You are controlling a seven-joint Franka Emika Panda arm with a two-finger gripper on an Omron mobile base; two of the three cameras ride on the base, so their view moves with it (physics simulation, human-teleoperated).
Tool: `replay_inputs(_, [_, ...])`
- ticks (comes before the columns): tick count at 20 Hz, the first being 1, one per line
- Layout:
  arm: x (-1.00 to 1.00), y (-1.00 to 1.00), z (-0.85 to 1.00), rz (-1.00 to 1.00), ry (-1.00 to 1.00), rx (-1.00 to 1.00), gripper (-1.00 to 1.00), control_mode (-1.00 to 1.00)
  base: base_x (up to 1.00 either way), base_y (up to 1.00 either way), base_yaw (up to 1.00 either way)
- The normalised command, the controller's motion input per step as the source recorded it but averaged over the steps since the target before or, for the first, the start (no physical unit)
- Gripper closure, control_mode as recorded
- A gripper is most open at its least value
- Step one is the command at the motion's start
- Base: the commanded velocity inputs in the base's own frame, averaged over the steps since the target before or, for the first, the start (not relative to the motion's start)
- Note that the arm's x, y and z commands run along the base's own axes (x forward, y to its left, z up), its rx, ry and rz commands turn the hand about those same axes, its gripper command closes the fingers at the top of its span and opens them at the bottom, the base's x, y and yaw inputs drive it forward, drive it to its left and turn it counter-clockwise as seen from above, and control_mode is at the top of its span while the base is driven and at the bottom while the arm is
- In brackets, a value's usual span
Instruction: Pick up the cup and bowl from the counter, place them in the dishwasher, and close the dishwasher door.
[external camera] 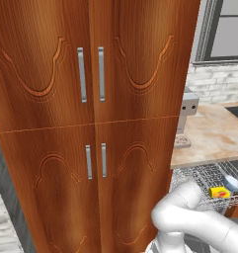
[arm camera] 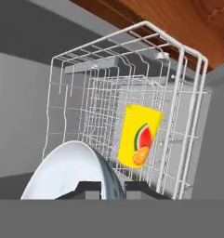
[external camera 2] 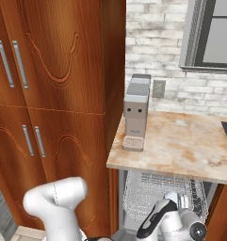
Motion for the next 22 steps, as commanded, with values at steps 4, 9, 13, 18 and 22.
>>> replay_inputs(4, [0.32, -0.44, -0.47, 0.0, 0.0, 0.06, 1.0, -1.0, 0.0, 0.0, 0.0])
replay_inputs(9, [0.33, -0.46, -0.44, 0.0, 0.0, 0.03, 1.0, -1.0, 0.0, 0.0, 0.0])
replay_inputs(13, [0.31, -0.45, -0.42, 0.0, 0.0, 0.0, 1.0, -1.0, 0.0, 0.0, 0.0])
replay_inputs(18, [0.31, -0.47, -0.31, 0.0, 0.0, 0.0, 1.0, -1.0, 0.0, 0.0, 0.0])
replay_inputs(22, [0.3, -0.42, -0.47, 0.0, 0.0, 0.03, 1.0, -1.0, 0.0, 0.0, 0.0])
